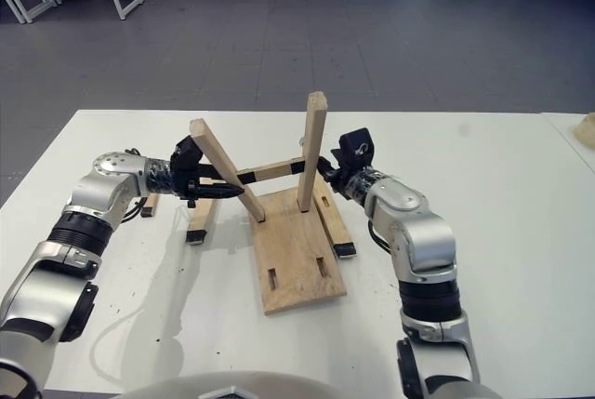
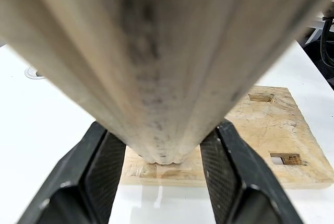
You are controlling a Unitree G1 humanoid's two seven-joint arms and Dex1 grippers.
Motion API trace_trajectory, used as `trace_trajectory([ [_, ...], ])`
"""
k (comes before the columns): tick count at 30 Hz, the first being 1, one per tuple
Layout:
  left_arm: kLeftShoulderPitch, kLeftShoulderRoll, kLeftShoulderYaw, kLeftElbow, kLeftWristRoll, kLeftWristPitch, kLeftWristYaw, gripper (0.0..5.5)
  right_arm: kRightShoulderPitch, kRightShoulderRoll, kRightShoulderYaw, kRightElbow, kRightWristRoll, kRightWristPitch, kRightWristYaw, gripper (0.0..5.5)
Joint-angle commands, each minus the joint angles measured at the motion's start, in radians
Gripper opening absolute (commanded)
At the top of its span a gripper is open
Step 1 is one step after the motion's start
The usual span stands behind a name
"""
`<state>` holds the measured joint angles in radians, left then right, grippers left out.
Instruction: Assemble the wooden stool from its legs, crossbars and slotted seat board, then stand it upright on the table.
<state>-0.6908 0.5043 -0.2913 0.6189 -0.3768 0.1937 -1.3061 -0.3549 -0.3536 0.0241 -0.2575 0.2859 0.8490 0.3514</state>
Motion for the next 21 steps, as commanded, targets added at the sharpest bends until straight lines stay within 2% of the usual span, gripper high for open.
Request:
trace_trajectory([
  [1,0.096,-0.064,-0.157,0.078,0.177,0.028,-0.002,2.08,0.101,-0.228,0.003,-0.01,0.043,-0.005,0.246,2.01],
  [4,0.083,-0.072,-0.153,0.096,0.171,-0.002,-0.014,2.08,0.125,-0.312,0.012,-0.072,0.127,-0.029,0.439,2.01],
  [7,0.058,-0.07,-0.168,0.164,0.21,-0.11,-0.04,2.08,0.145,-0.355,0.129,-0.12,0.122,-0.117,0.589,2.01],
  [10,0.027,-0.078,-0.176,0.224,0.225,-0.168,-0.06,2.08,0.15,-0.368,0.25,-0.103,0.071,-0.218,0.694,2.46],
  [15,-0.016,-0.098,-0.178,0.262,0.214,-0.201,-0.079,2.08,0.129,-0.373,0.363,0.047,-0.071,-0.435,0.766,3.33],
  [21,-0.025,-0.098,-0.184,0.274,0.217,-0.23,-0.089,2.08,0.149,-0.38,0.382,0.155,-0.147,-0.576,0.786,3.39],
])
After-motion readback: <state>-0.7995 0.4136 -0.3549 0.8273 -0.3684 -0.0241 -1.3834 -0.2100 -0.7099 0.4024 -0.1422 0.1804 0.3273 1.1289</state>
